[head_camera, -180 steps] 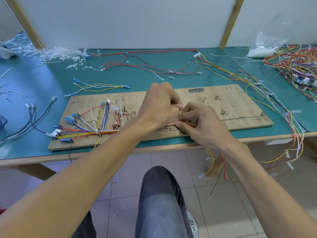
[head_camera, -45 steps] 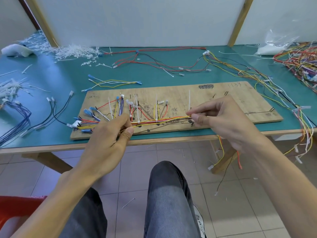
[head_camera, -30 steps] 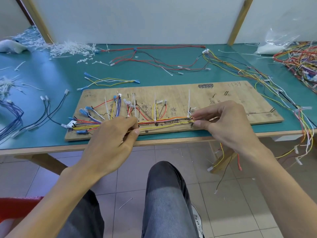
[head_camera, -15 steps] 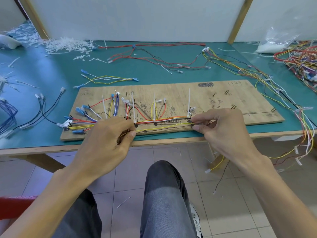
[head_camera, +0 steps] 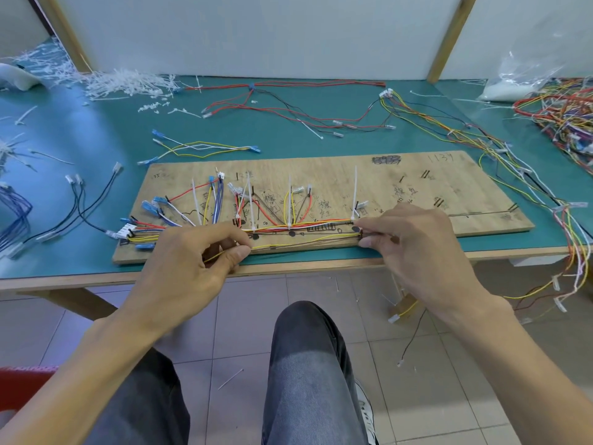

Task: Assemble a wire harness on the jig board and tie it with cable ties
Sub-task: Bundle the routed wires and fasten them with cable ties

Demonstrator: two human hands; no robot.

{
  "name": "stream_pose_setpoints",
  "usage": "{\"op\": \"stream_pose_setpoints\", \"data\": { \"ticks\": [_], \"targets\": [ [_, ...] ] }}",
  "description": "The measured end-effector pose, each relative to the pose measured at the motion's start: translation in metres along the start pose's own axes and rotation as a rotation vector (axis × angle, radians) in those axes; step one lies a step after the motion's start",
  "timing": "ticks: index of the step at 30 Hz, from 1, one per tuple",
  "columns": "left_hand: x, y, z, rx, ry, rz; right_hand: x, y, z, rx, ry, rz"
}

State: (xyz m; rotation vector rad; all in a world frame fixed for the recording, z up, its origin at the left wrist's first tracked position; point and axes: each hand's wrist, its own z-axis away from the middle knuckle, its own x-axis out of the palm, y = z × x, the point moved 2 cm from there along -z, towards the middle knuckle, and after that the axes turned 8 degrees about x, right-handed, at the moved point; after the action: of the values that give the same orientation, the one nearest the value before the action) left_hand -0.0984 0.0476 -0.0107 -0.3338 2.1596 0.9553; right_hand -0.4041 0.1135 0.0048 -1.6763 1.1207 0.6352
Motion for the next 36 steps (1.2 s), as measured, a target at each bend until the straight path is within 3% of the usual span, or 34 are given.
{"op": "stream_pose_setpoints", "data": {
  "ticks": [5, 12, 19, 26, 36],
  "targets": [
    [0.001, 0.005, -0.004, -0.098, -0.032, -0.05, 0.003, 0.003, 0.009, -0.024, 0.106, -0.058],
    [0.0, 0.005, -0.023, -0.183, -0.224, -0.149, 0.011, 0.006, 0.009, 0.266, 0.091, -0.259],
    [0.009, 0.017, -0.03, -0.071, -0.217, -0.242, 0.01, 0.005, 0.005, 0.262, 0.02, -0.256],
    [0.01, 0.014, -0.035, -0.191, -0.255, -0.229, 0.013, 0.011, 0.001, 0.352, -0.01, -0.336],
    [0.011, 0.017, -0.046, -0.284, -0.397, -0.406, 0.016, 0.002, 0.006, 0.278, 0.077, -0.221]
  ]
}}
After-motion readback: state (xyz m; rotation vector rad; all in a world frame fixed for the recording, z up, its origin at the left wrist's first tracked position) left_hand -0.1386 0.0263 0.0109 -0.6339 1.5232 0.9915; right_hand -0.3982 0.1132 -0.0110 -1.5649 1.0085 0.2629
